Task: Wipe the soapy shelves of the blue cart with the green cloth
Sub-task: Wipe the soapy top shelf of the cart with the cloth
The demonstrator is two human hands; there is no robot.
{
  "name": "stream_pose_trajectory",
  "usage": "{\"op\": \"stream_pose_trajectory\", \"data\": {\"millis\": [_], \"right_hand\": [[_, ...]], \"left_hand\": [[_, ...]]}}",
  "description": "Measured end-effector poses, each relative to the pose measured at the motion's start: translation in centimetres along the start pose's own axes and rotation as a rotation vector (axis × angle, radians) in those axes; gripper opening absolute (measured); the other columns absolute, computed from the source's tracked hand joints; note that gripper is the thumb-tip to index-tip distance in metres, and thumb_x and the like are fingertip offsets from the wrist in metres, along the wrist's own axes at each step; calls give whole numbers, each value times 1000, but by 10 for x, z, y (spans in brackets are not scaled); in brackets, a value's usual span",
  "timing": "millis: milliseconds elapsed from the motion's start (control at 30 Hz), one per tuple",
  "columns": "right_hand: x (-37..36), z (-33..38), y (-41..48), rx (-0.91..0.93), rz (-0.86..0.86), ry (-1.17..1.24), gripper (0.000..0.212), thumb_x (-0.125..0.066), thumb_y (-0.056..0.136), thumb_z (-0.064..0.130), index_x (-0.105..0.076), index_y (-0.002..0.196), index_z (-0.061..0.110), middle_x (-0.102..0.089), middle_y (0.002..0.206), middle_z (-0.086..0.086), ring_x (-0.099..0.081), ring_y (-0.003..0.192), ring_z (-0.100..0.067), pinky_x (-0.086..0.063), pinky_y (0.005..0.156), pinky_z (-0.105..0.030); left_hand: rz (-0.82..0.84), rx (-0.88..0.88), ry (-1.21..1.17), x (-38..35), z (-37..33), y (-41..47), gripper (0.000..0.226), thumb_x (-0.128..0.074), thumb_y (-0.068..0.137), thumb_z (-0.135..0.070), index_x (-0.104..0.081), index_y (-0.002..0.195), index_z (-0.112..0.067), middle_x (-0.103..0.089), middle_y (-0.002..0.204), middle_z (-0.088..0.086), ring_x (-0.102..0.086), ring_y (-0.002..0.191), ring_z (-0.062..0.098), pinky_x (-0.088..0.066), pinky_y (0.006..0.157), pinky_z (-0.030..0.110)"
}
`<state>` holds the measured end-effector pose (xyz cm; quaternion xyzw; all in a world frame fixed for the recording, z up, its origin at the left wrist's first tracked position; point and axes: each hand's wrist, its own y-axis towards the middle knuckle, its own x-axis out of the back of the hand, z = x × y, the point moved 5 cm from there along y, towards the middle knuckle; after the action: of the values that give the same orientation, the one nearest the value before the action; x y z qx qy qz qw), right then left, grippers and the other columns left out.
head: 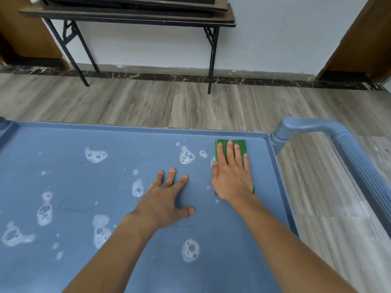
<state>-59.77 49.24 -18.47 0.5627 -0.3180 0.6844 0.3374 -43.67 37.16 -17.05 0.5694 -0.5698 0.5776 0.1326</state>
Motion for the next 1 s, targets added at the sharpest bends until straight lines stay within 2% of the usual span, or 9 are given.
{"op": "stream_pose_trajectory", "data": {"millis": [267, 333, 467, 533, 600, 700, 800, 867, 1000], "right_hand": [[-7, 20, -113, -21, -1, 31, 60, -12, 103, 37, 7, 158, 22, 8, 167, -5, 13, 153, -22, 0, 125, -46], [-6, 25, -151, -3, -32, 7, 61, -15, 101, 36, -8, 159, 19, -4, 167, -8, 1, 154, -25, -9, 124, -48], [-8, 29, -228, -8, -214, -19, 57, -23, 99, 35, -51, 143, 13, -44, 153, -15, -41, 142, -31, -34, 110, -52], [-12, 30, -258, 13, -288, -119, 54, -33, 90, 31, -65, 130, 14, -58, 139, -17, -50, 132, -30, -41, 101, -51], [-16, 30, -275, -11, -306, -184, 56, -30, 89, 31, -72, 123, 17, -67, 125, -16, -54, 122, -28, -43, 97, -47], [-11, 31, -282, -48, -308, -159, 56, -26, 91, 32, -70, 124, 18, -68, 123, -17, -54, 121, -27, -42, 96, -47], [-7, 33, -275, -33, -270, -117, 55, -41, 82, 28, -67, 129, 16, -59, 137, -17, -48, 131, -30, -41, 100, -52], [-4, 32, -264, -12, -225, -42, 55, -42, 86, 29, -59, 136, 16, -51, 147, -15, -46, 138, -32, -38, 105, -54], [-3, 18, -202, -15, -68, 39, 59, -27, 98, 35, -29, 156, 21, -21, 164, -8, -15, 153, -26, -19, 121, -51]], "left_hand": [[44, 3, 39, 5, -2, -3, 96, -56, 87, -70, 4, 158, -46, 19, 167, -14, 21, 153, 18, -17, 123, 47], [47, -1, 51, 7, -2, -3, 95, -56, 87, -70, 3, 158, -46, 19, 167, -13, 19, 154, 19, -20, 121, 50], [51, -11, 66, 8, -1, -4, 94, -56, 88, -69, 3, 158, -46, 18, 167, -13, 19, 154, 19, -22, 120, 52], [53, -16, 82, 9, -1, -6, 94, -55, 88, -69, 3, 158, -45, 17, 167, -12, 18, 154, 20, -25, 118, 53], [54, -27, 102, 10, -1, -5, 93, -55, 89, -68, 2, 158, -44, 16, 168, -11, 17, 154, 21, -28, 117, 54], [42, -34, 113, 10, -1, -5, 92, -54, 89, -68, 2, 158, -43, 16, 168, -11, 16, 154, 21, -30, 116, 55], [29, -44, 112, 9, 0, -5, 91, -52, 90, -68, 2, 158, -43, 16, 168, -11, 16, 154, 21, -30, 115, 54], [16, -49, 114, 8, 1, -4, 90, -51, 90, -69, 1, 158, -43, 15, 168, -11, 15, 154, 20, -31, 115, 54], [1, -62, 106, 8, 2, -3, 88, -52, 89, -68, -2, 158, -44, 13, 168, -13, 14, 155, 19, -33, 115, 52]]}}
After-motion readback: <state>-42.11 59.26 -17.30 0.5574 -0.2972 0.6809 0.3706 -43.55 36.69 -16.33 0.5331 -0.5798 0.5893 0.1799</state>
